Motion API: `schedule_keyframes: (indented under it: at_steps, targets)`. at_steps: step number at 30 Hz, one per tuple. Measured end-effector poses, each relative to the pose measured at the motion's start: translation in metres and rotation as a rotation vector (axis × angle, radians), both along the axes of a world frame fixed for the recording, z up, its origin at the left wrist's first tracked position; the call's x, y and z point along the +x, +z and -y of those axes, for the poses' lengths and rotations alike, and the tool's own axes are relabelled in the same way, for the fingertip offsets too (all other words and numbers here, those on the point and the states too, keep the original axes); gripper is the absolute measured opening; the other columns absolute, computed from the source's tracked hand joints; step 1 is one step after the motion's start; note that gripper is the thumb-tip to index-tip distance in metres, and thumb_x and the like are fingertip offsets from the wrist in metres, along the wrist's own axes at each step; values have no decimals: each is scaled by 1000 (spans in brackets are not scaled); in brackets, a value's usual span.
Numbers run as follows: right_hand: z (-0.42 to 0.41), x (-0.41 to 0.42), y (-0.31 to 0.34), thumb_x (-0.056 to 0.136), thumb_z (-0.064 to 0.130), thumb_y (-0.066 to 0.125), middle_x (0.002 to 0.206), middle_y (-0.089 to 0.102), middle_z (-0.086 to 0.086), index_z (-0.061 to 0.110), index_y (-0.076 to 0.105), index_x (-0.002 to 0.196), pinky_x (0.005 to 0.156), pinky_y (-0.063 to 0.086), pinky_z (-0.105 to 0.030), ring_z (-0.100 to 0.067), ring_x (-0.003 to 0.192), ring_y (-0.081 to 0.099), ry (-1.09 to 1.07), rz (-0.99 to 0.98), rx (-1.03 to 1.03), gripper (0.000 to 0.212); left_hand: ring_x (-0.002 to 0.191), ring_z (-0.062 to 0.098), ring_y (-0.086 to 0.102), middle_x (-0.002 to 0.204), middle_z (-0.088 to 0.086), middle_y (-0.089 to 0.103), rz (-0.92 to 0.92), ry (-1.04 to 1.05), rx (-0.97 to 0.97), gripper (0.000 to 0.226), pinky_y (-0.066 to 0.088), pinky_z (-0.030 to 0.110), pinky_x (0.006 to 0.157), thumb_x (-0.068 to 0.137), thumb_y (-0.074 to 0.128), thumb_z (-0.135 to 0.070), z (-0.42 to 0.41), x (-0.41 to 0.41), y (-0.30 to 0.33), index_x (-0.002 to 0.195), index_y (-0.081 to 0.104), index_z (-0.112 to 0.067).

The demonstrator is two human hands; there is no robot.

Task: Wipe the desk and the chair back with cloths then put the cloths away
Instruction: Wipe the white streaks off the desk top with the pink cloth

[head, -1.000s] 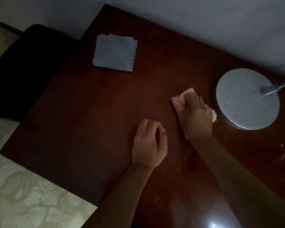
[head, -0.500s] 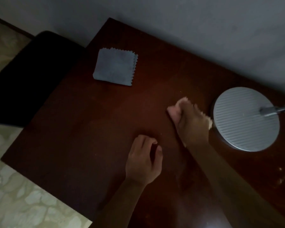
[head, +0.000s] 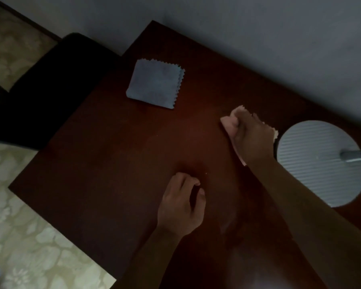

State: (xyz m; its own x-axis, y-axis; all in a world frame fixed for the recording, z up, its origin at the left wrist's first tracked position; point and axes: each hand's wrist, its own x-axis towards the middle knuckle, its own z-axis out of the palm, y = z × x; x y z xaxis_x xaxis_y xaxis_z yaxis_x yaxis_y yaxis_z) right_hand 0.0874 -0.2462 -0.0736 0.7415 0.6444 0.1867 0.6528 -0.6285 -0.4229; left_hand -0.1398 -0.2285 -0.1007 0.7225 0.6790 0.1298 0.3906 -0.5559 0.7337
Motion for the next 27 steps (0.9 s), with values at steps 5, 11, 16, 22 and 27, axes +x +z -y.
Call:
schedule_keyframes:
  at_steps: [5, 11, 16, 22, 27]
  targets:
    - [41, -69, -11, 94, 38, 45, 83, 66, -12, 2, 69, 93, 79, 48, -35, -29, 81, 64, 174, -105, 105, 43, 85, 16, 57, 97, 3, 58, -18, 6, 10, 21, 46, 21, 74, 91, 54, -26, 1, -2, -1, 95, 66, -8]
    - [35, -43, -6, 94, 31, 39, 91, 71, -12, 6, 72, 101, 76, 44, -28, -30, 80, 69, 190, -31, 169, 42, 86, 18, 58, 97, 3, 58, -8, 7, -10, 20, 49, 26, 74, 92, 53, -23, 0, -1, 3, 94, 66, -8]
    - [52, -144, -10, 93, 16, 52, 102, 69, -9, 8, 69, 106, 84, 51, -38, -26, 96, 66, 159, -196, 75, 23, 73, 14, 55, 82, -2, 55, 57, 2, -165, 14, 44, 25, 65, 84, 51, -16, -7, -6, 9, 75, 58, -9]
    - [57, -143, 9, 102, 55, 19, 92, 74, -5, 10, 74, 95, 68, 56, -33, -26, 84, 71, 175, -76, 100, 72, 65, 11, 54, 74, -4, 54, 20, -31, -214, 13, 41, 20, 61, 83, 54, -17, -19, -55, 18, 71, 58, -12]
    - [76, -207, 7, 104, 39, 23, 104, 72, -13, 4, 72, 105, 81, 57, -45, -31, 94, 69, 229, -30, 20, 61, 68, 11, 56, 77, -6, 56, 12, -93, -212, 16, 50, 30, 63, 86, 55, -21, -27, -74, 15, 73, 59, -13]
